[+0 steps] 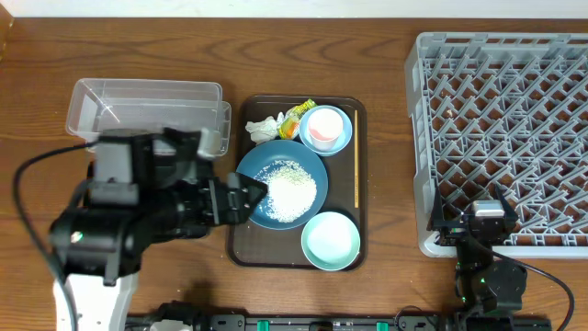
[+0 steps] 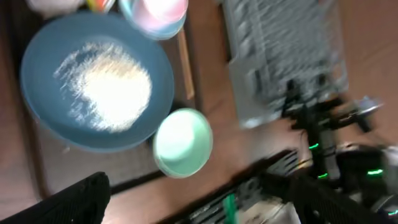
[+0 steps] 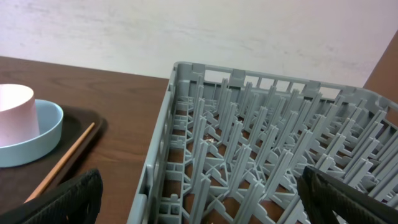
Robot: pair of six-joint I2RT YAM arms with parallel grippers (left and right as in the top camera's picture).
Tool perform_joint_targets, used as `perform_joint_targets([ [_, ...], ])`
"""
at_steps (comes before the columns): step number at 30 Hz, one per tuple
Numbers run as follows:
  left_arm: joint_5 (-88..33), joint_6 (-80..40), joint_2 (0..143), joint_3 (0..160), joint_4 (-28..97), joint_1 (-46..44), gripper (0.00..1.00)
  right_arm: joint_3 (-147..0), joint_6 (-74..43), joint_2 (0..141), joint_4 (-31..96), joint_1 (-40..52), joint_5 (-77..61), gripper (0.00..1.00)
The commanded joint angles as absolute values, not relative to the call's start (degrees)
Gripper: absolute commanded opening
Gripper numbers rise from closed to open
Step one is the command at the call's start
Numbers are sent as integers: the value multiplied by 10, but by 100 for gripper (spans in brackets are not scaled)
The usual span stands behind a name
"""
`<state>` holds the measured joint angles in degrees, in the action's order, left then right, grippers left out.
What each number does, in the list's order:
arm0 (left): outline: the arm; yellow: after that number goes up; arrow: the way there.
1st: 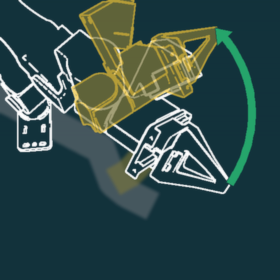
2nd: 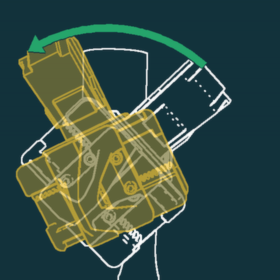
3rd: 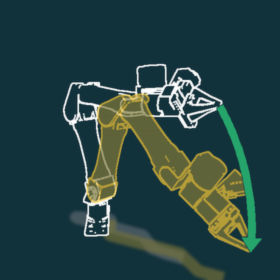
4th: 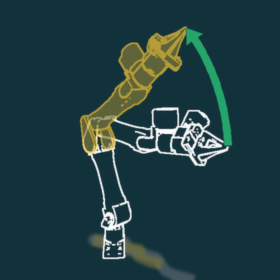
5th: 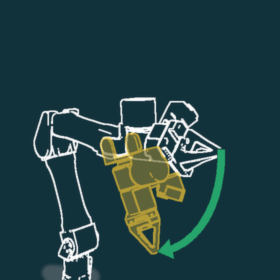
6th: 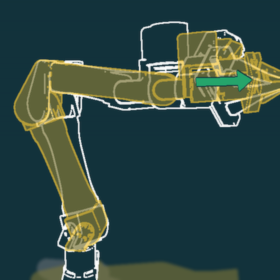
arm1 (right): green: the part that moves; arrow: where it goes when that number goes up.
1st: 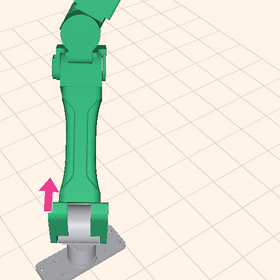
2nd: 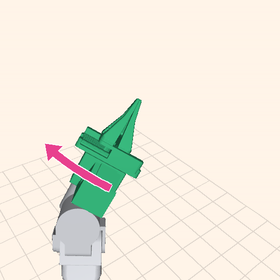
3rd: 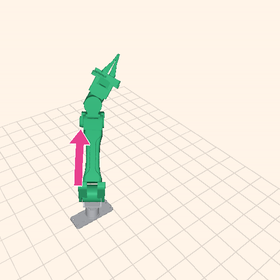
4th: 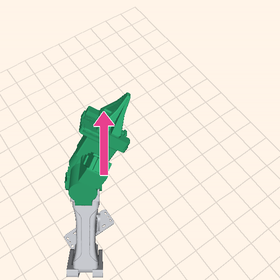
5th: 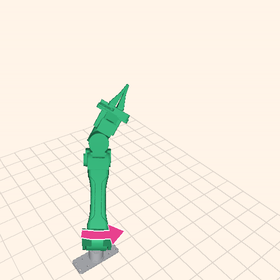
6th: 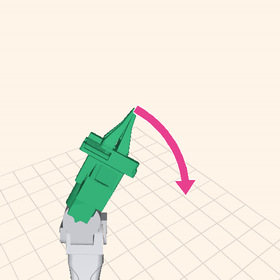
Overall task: Sort waste into correct bins and load items into the dishwasher rack
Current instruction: 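Reach the left gripper to the blue plate rim and grasp it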
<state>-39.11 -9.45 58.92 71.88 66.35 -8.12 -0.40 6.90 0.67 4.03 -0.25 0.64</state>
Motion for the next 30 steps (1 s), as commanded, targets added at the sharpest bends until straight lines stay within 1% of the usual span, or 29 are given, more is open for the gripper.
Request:
perform_joint_targets([
  [1,-205,-146,617,728,680,-164,95,-3,63,3,43,-3,4,99],
  [4,-62,-215,650,728,691,-264,95,-3,63,3,43,-3,4,99],
  [6,-26,-242,672,728,680,-317,95,-3,63,3,43,-3,4,99],
  [9,-19,-250,698,728,641,-365,95,-3,63,3,43,-3,4,99],
  [14,-25,-272,734,728,600,-396,95,-3,63,3,43,-3,4,99],
  [18,-25,-301,763,727,589,-402,95,-3,63,3,43,-3,4,99],
  [27,-23,-318,861,727,498,-418,93,-3,63,3,43,-3,4,99],
  [29,-21,-319,886,727,482,-432,89,-3,63,3,43,-3,4,99],
  [30,-16,-319,899,727,475,-438,85,-3,62,3,43,-3,4,99],
])
